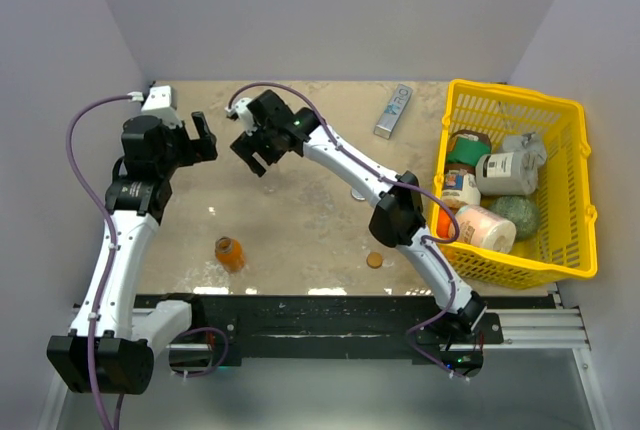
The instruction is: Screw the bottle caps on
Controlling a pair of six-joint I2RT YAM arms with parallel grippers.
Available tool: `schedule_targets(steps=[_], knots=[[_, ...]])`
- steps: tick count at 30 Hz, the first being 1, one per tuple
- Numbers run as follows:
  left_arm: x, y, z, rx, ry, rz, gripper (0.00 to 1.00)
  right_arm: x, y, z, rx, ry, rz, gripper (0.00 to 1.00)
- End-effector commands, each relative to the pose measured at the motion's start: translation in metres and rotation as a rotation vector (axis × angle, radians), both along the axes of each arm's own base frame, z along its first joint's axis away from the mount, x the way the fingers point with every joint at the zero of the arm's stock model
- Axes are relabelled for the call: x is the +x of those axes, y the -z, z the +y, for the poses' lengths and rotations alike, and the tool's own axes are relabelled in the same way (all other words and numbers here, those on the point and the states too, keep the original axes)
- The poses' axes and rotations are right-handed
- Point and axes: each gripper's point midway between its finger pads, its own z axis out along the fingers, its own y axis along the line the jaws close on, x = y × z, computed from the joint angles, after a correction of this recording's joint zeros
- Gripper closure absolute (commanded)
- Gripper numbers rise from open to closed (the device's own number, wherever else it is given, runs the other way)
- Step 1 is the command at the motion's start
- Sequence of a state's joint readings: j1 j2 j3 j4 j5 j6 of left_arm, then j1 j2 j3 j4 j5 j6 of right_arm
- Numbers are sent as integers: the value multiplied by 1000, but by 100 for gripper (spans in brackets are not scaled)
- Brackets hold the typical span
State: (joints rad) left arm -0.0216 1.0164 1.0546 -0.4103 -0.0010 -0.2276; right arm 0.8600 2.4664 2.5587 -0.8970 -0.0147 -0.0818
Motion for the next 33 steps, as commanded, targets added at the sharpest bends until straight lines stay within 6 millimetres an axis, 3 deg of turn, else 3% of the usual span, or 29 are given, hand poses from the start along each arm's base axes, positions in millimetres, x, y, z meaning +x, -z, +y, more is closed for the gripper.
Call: schedule_targets(steps=[1, 18, 21, 23, 26, 27, 28, 29, 30, 31, 32, 33], knots=[[1, -11, -2, -31, 0, -46, 0, 2, -24, 15, 65, -4, -51, 12], [3, -5, -3, -31, 13, -35, 0, 3, -18, 19, 70, -10, -44, 58], [3, -2, -4, -30, 22, -32, 0, 1, -17, 16, 55, -17, -43, 72], [3, 3, -8, -18, 52, -27, 0, 2, -25, 13, 51, -17, -60, 82], [4, 18, -14, 8, 115, -4, 0, 4, -58, 1, 104, -13, -71, 85], [6, 23, -20, 15, 159, -2, 0, 3, -64, -4, 135, -31, -43, 87], [5, 28, -31, 43, 254, -4, 0, 1, -89, -11, 174, -37, -60, 90], [2, 42, -36, 49, 296, 12, 0, -1, -96, -15, 184, -52, -57, 91], [3, 37, -43, 58, 344, -31, 0, -5, -95, -21, 202, -87, -21, 92], [-2, 38, -57, 90, 465, -65, 0, -9, -117, -30, 227, -111, -57, 94], [-9, 50, -65, 104, 540, -72, 0, -13, -127, -36, 244, -133, -71, 95], [-13, 42, -73, 130, 605, -140, 0, -14, -109, -42, 244, -165, -54, 96]])
